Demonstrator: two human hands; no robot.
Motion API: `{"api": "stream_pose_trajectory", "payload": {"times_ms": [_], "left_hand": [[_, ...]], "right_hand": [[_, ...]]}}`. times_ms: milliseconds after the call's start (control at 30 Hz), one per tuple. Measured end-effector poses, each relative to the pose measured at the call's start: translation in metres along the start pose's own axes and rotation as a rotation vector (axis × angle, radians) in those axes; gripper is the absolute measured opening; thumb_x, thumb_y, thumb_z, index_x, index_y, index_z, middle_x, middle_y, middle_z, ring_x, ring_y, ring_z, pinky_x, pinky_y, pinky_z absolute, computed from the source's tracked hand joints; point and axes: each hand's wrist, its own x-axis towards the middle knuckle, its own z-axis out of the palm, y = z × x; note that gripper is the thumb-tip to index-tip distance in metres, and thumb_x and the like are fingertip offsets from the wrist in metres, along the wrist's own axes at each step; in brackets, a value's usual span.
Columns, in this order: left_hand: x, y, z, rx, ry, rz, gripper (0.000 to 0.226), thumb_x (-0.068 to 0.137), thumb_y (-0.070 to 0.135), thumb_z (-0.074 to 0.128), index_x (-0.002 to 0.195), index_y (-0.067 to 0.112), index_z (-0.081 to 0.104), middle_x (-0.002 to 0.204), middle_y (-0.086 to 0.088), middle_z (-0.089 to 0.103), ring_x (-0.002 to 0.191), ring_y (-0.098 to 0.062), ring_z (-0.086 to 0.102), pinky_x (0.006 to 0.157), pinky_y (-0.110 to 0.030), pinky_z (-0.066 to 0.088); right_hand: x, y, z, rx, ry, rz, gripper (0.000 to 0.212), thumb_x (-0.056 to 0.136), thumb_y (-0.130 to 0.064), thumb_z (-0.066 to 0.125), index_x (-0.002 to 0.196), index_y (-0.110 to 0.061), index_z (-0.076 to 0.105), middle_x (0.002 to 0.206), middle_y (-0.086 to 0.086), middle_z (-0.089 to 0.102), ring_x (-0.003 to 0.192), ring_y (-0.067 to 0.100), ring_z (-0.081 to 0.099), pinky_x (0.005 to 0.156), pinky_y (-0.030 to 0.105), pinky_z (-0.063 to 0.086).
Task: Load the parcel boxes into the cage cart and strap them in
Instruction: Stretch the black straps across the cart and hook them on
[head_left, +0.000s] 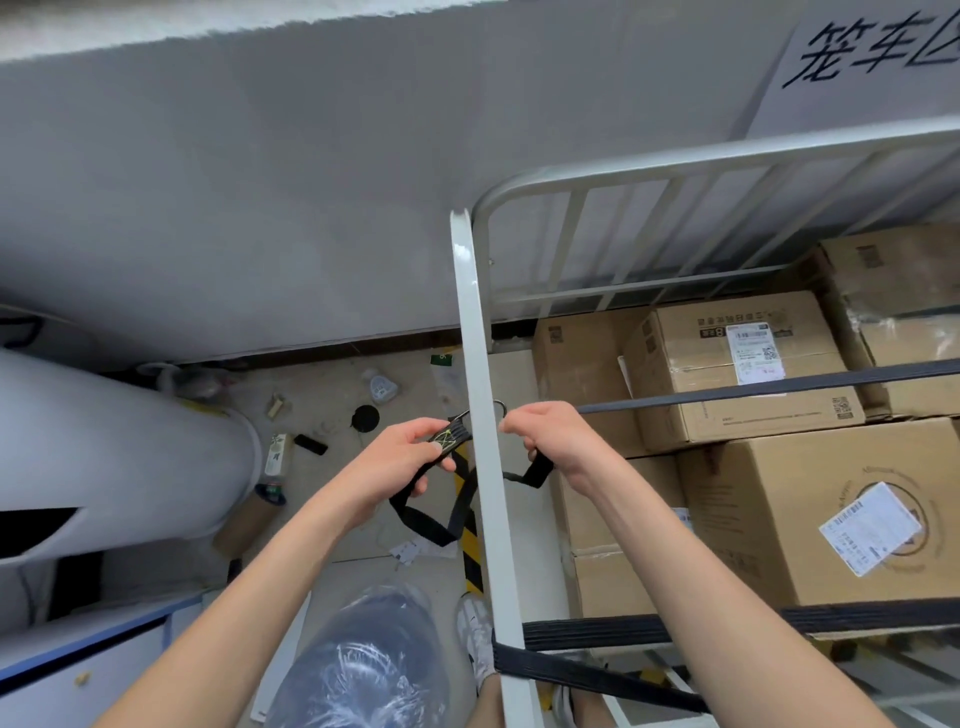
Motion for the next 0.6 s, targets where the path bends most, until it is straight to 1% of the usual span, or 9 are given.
{"api": "stream_pose_trajectory", "payload": {"times_ms": [33,100,200,267,333,400,500,567,600], "left_hand": [[0.0,0.001,0.001,0.031,0.019,0.002,0.036,0.101,0.013,0.046,0.132,0.027,0.058,0.089,0.0,0.076,0.052,-0.008,0.053,0.052,-0.021,0.047],[-0.003,0.006,0.0,0.103,0.056,0.022,0.035,0.101,0.016,0.046,0.132,0.028,0.056,0.097,-0.001,0.074,0.06,-0.009,0.059,0.061,-0.024,0.051],[-0.009,0.013,-0.007,0.184,0.095,0.069,0.033,0.101,0.022,0.047,0.132,0.032,0.054,0.103,0.001,0.071,0.087,-0.013,0.068,0.076,-0.026,0.048],[-0.013,0.017,-0.013,0.192,0.108,0.086,0.032,0.102,0.025,0.047,0.131,0.035,0.054,0.113,0.006,0.067,0.105,-0.012,0.064,0.083,-0.027,0.046],[-0.016,0.021,-0.017,0.197,0.121,0.119,0.032,0.102,0.025,0.047,0.132,0.033,0.055,0.123,0.01,0.063,0.114,-0.007,0.058,0.087,-0.025,0.043],[-0.021,0.027,-0.016,0.194,0.158,0.186,0.03,0.102,0.024,0.047,0.128,0.034,0.058,0.122,0.013,0.063,0.115,-0.003,0.056,0.088,-0.023,0.042],[-0.028,0.048,0.003,0.211,0.198,0.341,0.027,0.1,0.023,0.049,0.116,0.042,0.06,0.112,0.023,0.066,0.107,0.007,0.058,0.085,-0.017,0.043],[-0.027,0.067,0.029,0.274,0.183,0.452,0.027,0.099,0.023,0.052,0.118,0.039,0.063,0.107,0.021,0.068,0.102,0.005,0.06,0.084,-0.018,0.046],[-0.025,0.077,0.045,0.344,0.161,0.503,0.03,0.098,0.023,0.053,0.124,0.036,0.062,0.11,0.019,0.068,0.104,0.002,0.06,0.088,-0.022,0.048]], "right_hand": [[-0.002,-0.001,0.001,-0.026,0.003,0.001,0.015,0.082,-0.025,0.068,0.081,-0.011,0.074,0.062,-0.002,0.045,0.065,0.016,0.041,0.067,0.032,0.041],[-0.005,-0.004,0.005,-0.051,0.043,0.011,0.013,0.08,-0.026,0.068,0.074,-0.014,0.07,0.063,-0.001,0.042,0.065,0.017,0.039,0.066,0.031,0.038],[-0.004,-0.011,0.003,0.009,0.156,0.043,0.015,0.075,-0.026,0.065,0.069,-0.016,0.055,0.069,0.007,0.037,0.063,0.02,0.033,0.061,0.031,0.03],[-0.002,-0.013,-0.01,0.084,0.255,0.054,0.017,0.069,-0.027,0.064,0.068,-0.017,0.05,0.07,0.007,0.036,0.062,0.02,0.032,0.061,0.031,0.029],[-0.002,-0.009,-0.032,0.153,0.324,0.067,0.018,0.067,-0.026,0.066,0.054,-0.021,0.054,0.064,0.003,0.038,0.06,0.021,0.034,0.063,0.031,0.032],[-0.006,-0.001,-0.055,0.16,0.351,0.057,0.021,0.069,-0.025,0.069,0.048,-0.022,0.063,0.059,-0.001,0.042,0.059,0.02,0.038,0.061,0.031,0.036],[-0.017,0.016,-0.081,0.185,0.355,0.011,0.012,0.073,-0.021,0.073,0.062,-0.018,0.075,0.063,-0.004,0.053,0.066,0.019,0.044,0.063,0.033,0.039],[-0.029,0.027,-0.092,0.216,0.327,-0.012,0.009,0.076,-0.02,0.073,0.068,-0.016,0.077,0.065,-0.006,0.054,0.066,0.015,0.045,0.062,0.031,0.039],[-0.035,0.031,-0.097,0.24,0.307,-0.024,0.011,0.077,-0.019,0.073,0.067,-0.016,0.076,0.065,-0.005,0.051,0.063,0.013,0.043,0.058,0.027,0.038]]}}
